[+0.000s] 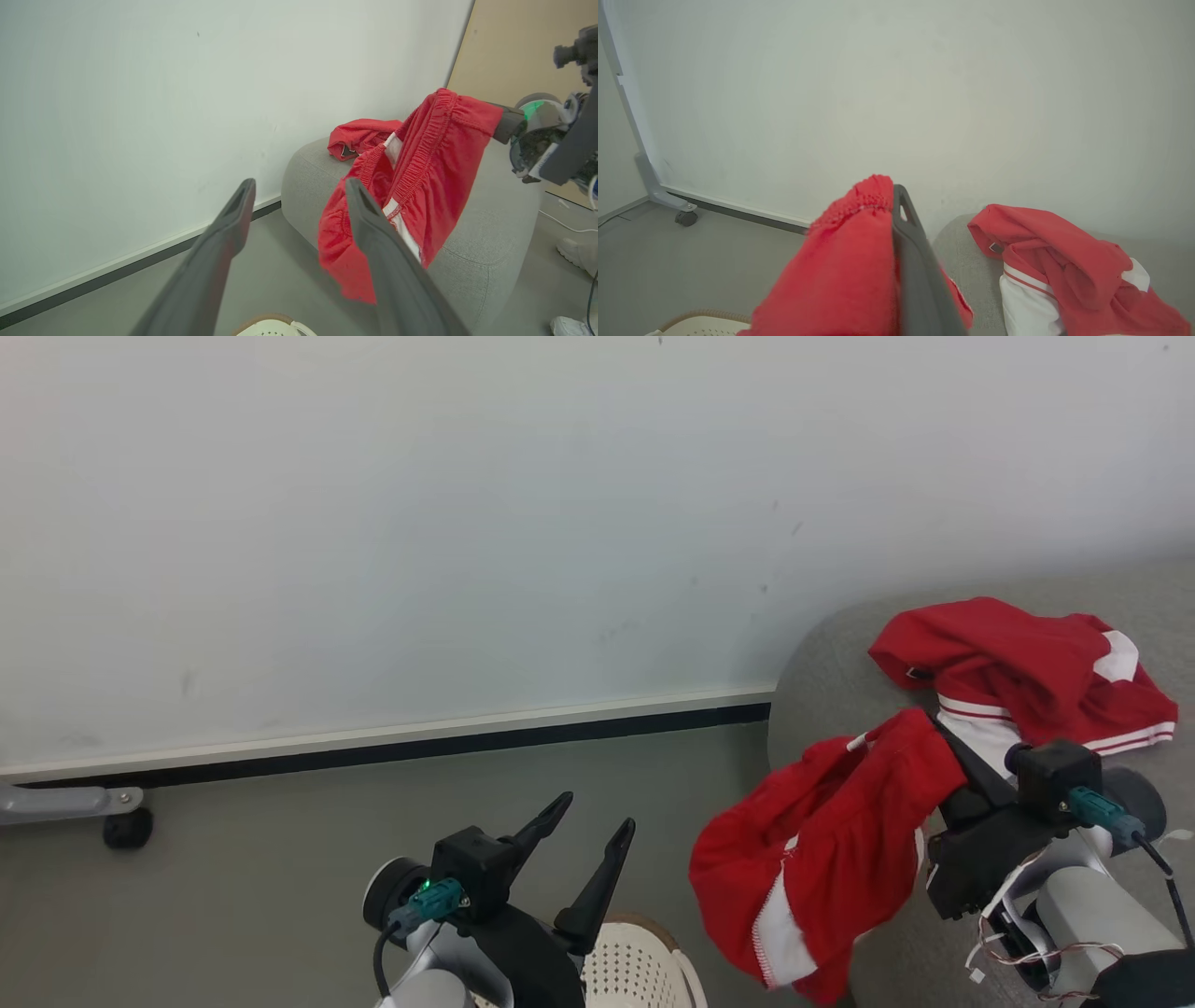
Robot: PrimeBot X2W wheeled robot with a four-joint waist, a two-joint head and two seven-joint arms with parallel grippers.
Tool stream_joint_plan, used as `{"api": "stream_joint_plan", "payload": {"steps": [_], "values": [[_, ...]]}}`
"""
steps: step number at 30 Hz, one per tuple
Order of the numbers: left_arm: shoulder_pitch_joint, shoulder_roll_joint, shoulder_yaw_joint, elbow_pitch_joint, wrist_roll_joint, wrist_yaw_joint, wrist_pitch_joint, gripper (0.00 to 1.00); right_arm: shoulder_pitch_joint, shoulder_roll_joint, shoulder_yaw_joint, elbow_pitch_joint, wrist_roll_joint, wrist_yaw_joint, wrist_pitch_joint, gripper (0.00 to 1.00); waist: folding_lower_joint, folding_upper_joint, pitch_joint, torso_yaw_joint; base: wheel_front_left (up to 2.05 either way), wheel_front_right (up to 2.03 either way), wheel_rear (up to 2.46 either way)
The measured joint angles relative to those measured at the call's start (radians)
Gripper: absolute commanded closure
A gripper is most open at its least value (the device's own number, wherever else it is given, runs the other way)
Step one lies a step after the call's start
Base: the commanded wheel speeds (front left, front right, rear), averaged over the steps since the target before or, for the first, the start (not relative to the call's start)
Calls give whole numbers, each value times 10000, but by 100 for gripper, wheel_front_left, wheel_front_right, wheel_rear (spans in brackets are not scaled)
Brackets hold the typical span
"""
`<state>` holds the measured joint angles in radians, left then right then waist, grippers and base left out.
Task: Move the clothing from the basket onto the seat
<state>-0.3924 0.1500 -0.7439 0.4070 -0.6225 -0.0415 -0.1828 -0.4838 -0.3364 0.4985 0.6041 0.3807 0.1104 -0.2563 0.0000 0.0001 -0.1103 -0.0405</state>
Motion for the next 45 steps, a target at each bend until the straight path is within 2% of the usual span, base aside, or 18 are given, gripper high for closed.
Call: {"api": "stream_joint_plan", "payload": {"steps": [5, 15, 25, 34, 41, 45], "values": [[189, -123, -56, -96, 2, 148, -178, 0, 249, -286, -217, -589, 4, -150, 0, 100, 0, 0, 94, -469, 0, 0, 0], [330, -399, -468, -257, 267, 163, -316, 0, 698, -790, -539, -1833, 4, -424, 0, 100, 0, 0, 426, -1403, 0, 0, 0], [299, -510, -792, -351, 648, 236, -393, 0, 221, -1267, -1035, -2019, 134, -499, 104, 100, 0, 0, 907, -1808, 0, 0, 0], [-198, -523, -917, -652, 905, 234, -389, 0, -2530, -1641, -1707, -1394, 355, -474, 752, 100, 1, 1, 1726, -1748, 0, 0, 0], [-752, -514, -922, -888, 1235, 228, -387, 0, -4791, -2383, -2347, -222, 431, -474, 1313, 100, 1, 1, 2534, -1438, 0, 0, 0], [-1011, -468, -903, -1076, 1338, 234, -387, 0, -5358, -2663, -2573, 318, 428, -589, 1580, 100, 2, 1, 3004, -1175, 0, 0, 0]]}}
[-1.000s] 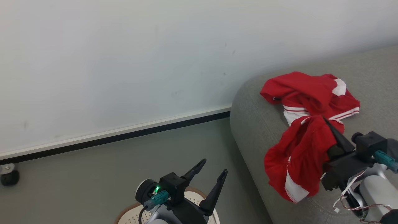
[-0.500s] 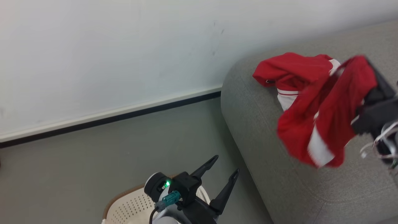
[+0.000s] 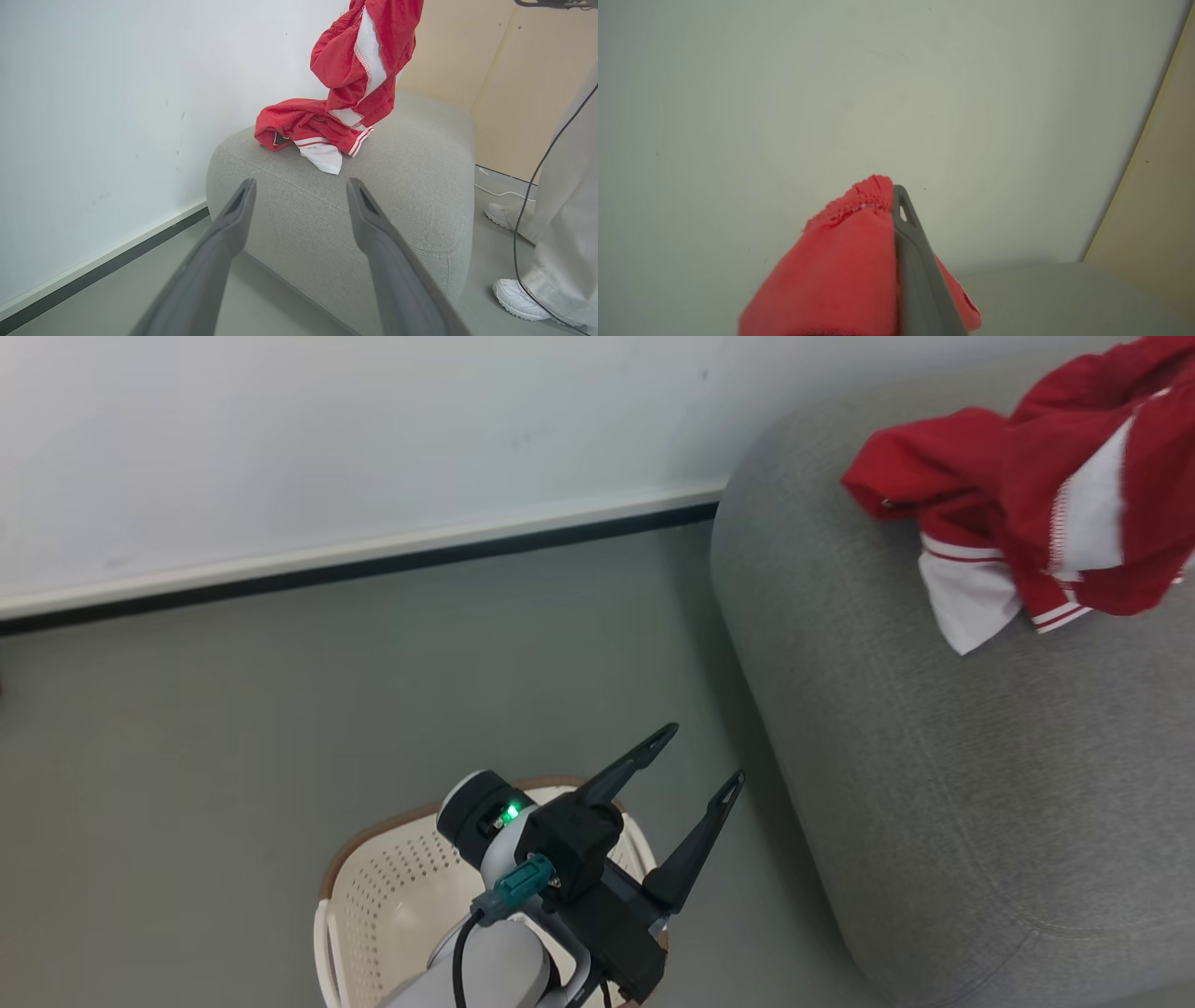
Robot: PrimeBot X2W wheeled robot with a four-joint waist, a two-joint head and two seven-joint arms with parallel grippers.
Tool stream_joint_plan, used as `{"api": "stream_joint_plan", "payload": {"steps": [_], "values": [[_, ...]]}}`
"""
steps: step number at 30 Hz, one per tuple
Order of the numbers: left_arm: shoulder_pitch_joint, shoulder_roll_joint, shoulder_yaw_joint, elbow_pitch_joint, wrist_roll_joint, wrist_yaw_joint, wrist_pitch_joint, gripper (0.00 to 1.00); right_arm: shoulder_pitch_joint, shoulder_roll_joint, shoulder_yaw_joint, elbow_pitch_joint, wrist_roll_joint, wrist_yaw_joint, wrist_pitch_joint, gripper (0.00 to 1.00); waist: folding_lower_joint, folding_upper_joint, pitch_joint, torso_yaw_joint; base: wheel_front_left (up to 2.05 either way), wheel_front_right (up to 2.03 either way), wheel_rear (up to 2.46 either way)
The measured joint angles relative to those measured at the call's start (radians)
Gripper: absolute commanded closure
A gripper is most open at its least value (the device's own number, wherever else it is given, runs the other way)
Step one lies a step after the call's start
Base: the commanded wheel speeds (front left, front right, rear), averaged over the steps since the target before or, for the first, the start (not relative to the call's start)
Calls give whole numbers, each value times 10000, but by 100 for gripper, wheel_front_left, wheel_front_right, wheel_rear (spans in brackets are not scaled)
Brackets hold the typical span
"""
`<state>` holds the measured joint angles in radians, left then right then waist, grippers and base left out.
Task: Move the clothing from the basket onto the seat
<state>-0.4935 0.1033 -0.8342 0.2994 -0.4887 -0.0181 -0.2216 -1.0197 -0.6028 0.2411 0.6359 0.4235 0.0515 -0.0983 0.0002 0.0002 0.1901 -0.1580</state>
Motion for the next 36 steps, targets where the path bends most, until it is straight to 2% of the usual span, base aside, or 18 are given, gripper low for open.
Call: {"api": "stream_joint_plan", "payload": {"steps": [3, 6, 14, 17, 20, 23, 28, 29, 32, 33, 36], "values": [[-203, 65, 4, -134, 77, -2, 4, 0, -406, -466, -188, 644, -6, -2, 157, 100, 1, 1, 359, 224, 0, 0, 0], [-396, 130, 19, -299, 167, -2, 12, 0, -618, -807, -366, 798, -21, -307, 209, 100, -1, 0, 719, 461, 0, 0, 0], [-800, 249, 102, -577, 378, -6, 12, 0, -758, -840, -391, 1626, -293, -825, 359, 100, -1, 1, 1662, 1071, 0, 0, 0], [-954, 314, 165, -637, 504, -4, 12, 0, -765, -690, -215, 1871, -403, -940, 366, 100, 0, 1, 2001, 1257, 0, 0, 0], [-1044, 403, 267, -644, 516, 4, 10, 0, -787, -265, 134, 2111, -577, -953, 359, 100, 0, 0, 2322, 1398, 0, 0, 0], [-1154, 424, 286, -566, 518, 2, 2, 0, -830, 134, 376, 2499, -650, -945, 343, 100, 0, 1, 2585, 1491, 0, 0, 0], [-1205, 453, 326, -357, 520, 0, -2, 0, -829, 408, 663, 2982, -844, -823, 173, 100, 0, 1, 2732, 1489, 0, 0, 0], [-1209, 451, 324, -316, 520, -6, -4, 0, -829, 458, 667, 3078, -849, -775, 121, 84, 0, 1, 2713, 1464, 0, 0, 0], [-1214, 449, 341, -173, 518, -8, -17, 0, -828, 556, 748, 3308, -855, -640, -42, 51, -2, 0, 2626, 1382, 0, 0, 0], [-1214, 447, 349, -127, 518, -8, -17, 0, -828, 579, 769, 3365, -867, -594, -123, 0, -2, -1, 2588, 1354, 0, 0, 0], [-1209, 458, 403, 19, 516, -8, -56, 0, -822, 715, 894, 3492, -899, -433, -341, 0, -2, 0, 2447, 1259, 0, 0, 0]]}}
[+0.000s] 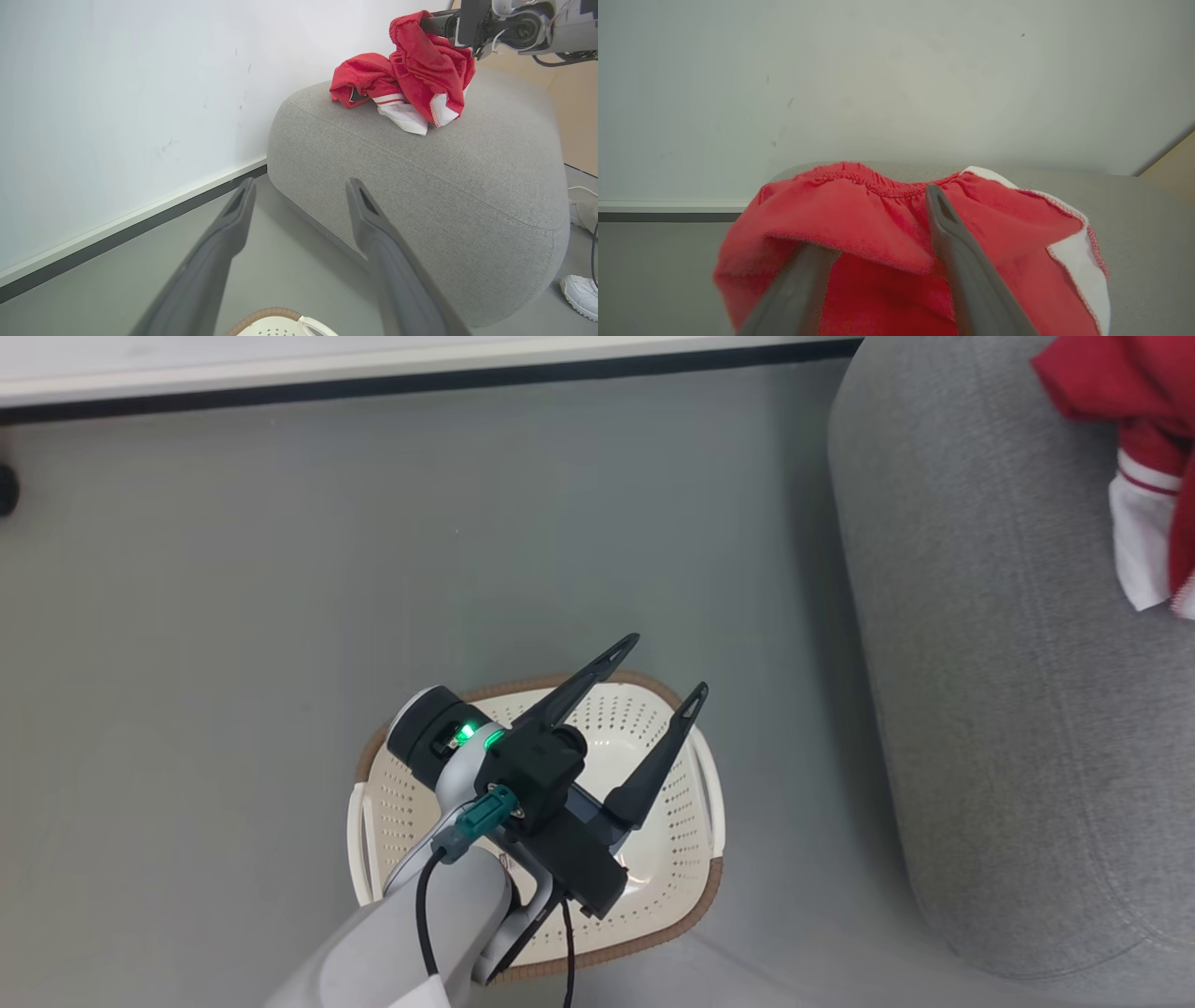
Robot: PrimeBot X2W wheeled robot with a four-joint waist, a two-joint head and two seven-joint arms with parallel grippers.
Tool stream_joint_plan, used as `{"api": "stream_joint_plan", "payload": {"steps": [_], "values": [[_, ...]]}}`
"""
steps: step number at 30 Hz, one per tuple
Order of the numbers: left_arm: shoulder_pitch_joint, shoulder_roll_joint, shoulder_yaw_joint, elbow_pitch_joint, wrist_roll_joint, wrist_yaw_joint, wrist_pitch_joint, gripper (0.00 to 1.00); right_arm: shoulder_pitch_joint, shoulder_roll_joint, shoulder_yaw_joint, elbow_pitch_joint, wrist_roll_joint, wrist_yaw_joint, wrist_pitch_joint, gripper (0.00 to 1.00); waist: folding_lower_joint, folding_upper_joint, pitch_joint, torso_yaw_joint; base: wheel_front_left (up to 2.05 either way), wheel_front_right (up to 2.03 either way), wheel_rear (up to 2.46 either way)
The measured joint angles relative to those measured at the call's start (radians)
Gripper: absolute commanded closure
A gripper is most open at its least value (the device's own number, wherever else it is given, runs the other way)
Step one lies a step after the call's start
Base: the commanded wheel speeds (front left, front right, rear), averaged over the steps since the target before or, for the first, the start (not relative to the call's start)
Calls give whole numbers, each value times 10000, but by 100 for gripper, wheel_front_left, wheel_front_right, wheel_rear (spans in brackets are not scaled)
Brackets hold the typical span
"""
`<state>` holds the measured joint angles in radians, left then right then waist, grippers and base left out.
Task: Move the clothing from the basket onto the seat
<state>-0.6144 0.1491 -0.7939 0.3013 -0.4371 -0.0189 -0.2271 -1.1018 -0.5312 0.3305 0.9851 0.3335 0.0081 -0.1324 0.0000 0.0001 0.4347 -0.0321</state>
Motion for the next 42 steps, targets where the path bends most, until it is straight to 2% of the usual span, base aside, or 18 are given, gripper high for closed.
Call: {"api": "stream_joint_plan", "payload": {"steps": [8, 24, 35, 42], "values": [[280, 182, 219, 395, -100, 2, -54, 0, 396, 489, 297, 186, 0, 512, -516, 0, 0, -1, -527, -376, 0, 0, 0], [1162, 42, 815, 1164, -732, 113, -217, 0, 2201, 1218, 529, 84, 42, 798, -1070, 0, -2, -1, -2216, -1026, 0, 0, 0], [2246, 105, 1534, 1350, -1154, 731, -224, 0, 4149, 1802, 265, -625, 568, 813, -1168, 0, -3, -2, -3586, -639, 0, 0, 0], [3253, 506, 2034, 1131, -1235, 997, -224, 0, 5476, 2313, 117, -1774, 786, 796, -1168, 0, -3, -2, -4273, -4, 0, 0, 0]]}}
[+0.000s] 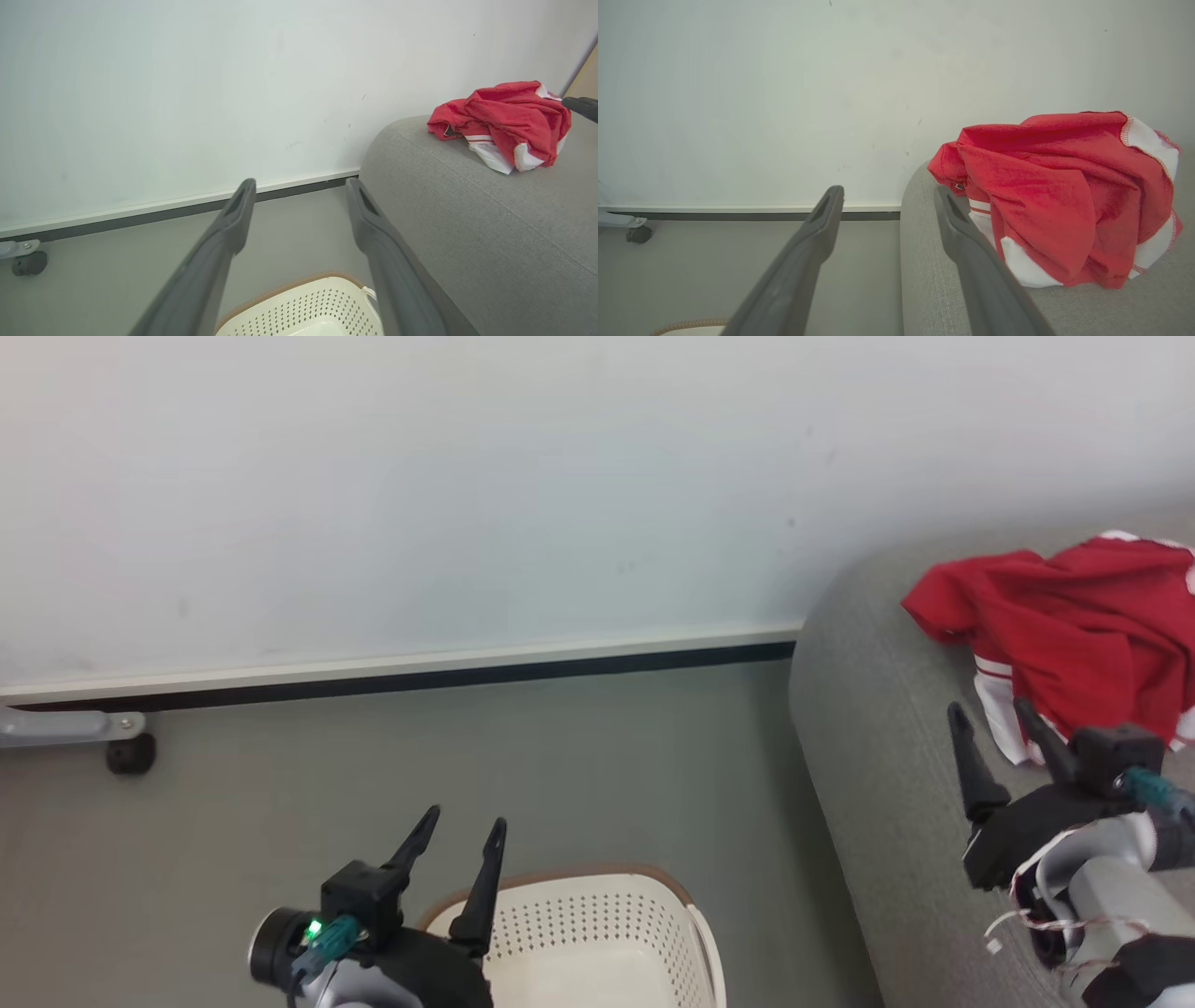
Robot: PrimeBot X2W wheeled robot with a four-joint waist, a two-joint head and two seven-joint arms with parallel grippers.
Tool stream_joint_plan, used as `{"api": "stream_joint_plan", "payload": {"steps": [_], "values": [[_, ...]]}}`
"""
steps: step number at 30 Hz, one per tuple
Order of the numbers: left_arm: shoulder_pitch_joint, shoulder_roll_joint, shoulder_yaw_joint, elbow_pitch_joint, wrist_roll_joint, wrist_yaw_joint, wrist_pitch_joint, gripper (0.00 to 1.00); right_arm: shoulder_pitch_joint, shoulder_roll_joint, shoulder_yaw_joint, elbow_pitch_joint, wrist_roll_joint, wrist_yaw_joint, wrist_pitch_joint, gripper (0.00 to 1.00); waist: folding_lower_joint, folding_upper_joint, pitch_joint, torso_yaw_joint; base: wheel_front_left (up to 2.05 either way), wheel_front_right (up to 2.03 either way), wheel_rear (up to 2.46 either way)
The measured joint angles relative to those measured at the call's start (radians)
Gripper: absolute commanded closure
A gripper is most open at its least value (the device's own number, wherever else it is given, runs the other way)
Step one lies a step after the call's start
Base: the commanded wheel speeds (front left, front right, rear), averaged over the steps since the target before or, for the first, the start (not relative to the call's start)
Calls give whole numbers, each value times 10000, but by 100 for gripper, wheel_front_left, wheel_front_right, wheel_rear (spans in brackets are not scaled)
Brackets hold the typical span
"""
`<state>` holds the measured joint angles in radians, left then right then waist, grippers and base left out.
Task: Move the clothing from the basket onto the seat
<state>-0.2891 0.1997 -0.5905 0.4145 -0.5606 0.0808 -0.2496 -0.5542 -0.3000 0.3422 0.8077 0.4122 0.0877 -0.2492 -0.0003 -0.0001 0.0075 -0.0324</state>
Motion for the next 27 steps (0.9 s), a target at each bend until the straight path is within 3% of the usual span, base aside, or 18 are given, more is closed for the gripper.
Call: {"api": "stream_joint_plan", "payload": {"steps": [13, 27], "values": [[1707, 566, 953, -1074, -40, 251, 0, 0, 2445, 692, 82, -2376, 73, -604, 0, 0, 2, 0, -1038, 916, 0, 0, 0], [3265, 1047, 1987, -2136, 182, 424, 0, 0, 4855, 1168, 245, -5085, -431, -1509, -2, 0, 3, 0, -1345, 982, 0, 0, 0]]}}
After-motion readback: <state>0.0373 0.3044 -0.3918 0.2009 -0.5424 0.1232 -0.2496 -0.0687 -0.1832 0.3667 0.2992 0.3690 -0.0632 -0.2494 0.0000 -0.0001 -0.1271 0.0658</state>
